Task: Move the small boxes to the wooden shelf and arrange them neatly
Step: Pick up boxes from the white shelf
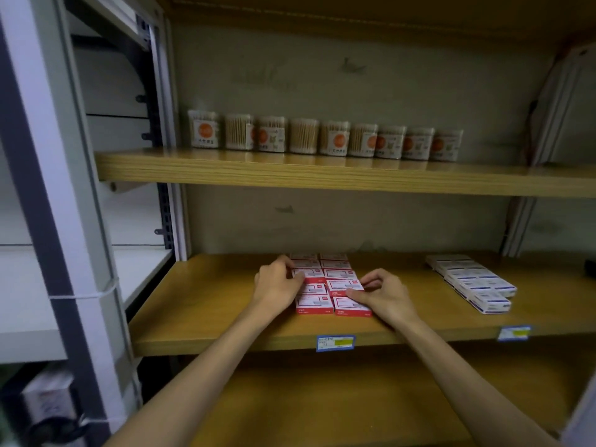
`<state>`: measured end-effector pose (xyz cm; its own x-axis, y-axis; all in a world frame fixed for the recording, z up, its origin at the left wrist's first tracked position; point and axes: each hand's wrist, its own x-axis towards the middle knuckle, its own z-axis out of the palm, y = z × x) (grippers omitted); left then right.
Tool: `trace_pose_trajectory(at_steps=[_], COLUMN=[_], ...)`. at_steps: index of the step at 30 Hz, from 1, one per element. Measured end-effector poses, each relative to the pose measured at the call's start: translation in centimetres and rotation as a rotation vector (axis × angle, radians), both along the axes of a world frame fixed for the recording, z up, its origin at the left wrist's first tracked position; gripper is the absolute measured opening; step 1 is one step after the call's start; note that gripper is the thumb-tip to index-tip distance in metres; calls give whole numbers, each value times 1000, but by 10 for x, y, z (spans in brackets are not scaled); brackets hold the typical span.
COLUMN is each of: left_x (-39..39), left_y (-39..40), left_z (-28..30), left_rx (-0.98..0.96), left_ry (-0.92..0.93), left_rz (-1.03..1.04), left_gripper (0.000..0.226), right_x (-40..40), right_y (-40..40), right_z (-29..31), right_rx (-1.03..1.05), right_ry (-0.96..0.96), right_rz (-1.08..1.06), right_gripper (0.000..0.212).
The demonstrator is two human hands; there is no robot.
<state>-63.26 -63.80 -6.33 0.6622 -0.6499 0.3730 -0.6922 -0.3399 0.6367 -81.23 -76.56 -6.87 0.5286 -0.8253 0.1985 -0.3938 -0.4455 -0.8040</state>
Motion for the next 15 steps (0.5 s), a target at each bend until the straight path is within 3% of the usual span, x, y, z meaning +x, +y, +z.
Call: trace_pose_trajectory(at_steps=[4, 8, 15], left_x=[-5, -12, -23], left_y=[25, 64, 149], left_z=[3, 11, 20], left_rx=[-11, 34, 121], left_ry=[-88, -240, -356], left_rz=[-56, -76, -66], left_gripper=[22, 25, 25], right_x=[0, 0, 29], right_y=[1, 17, 94], right_z=[0, 0, 11], right_rx=[-51, -287, -443], right_ry=[64, 105, -4], right_rz=[32, -16, 324], right_gripper=[39, 33, 21])
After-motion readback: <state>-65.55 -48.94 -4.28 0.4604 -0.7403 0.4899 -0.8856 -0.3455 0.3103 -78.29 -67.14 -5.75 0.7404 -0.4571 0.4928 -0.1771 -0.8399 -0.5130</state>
